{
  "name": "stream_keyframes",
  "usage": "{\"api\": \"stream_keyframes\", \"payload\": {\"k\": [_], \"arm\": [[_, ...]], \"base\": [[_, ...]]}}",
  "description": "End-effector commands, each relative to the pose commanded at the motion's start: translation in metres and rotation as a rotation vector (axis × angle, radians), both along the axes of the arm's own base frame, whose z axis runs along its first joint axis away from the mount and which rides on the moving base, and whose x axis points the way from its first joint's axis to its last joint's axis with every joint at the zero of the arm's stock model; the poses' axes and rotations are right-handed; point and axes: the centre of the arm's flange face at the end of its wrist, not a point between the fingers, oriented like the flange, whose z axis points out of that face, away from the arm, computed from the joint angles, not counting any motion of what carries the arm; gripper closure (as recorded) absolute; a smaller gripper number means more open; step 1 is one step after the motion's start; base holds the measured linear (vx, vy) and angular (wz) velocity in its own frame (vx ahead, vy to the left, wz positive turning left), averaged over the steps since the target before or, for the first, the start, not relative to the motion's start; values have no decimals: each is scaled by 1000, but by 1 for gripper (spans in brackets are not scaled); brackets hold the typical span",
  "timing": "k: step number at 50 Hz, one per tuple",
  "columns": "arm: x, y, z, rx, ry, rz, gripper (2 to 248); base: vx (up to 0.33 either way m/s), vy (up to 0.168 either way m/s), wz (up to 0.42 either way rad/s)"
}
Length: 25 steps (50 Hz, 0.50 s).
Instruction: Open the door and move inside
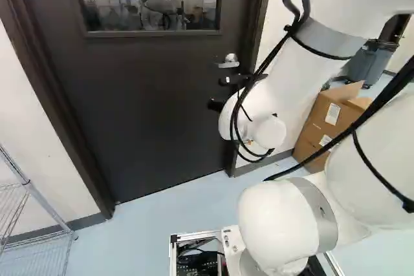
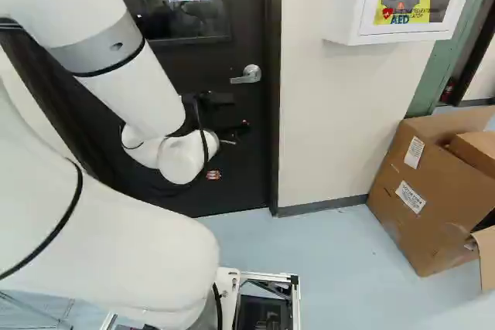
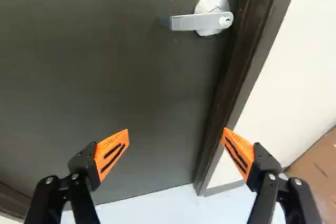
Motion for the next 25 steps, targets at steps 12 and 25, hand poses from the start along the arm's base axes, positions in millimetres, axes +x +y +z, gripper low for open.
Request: {"api": "stream_keyframes", "payload": {"k": [12, 25], "arm": [[24, 6, 14, 1, -25, 16, 3], [48, 12, 28, 2, -54, 32, 3]], "base": [[0, 0, 0], [0, 0, 0]]}}
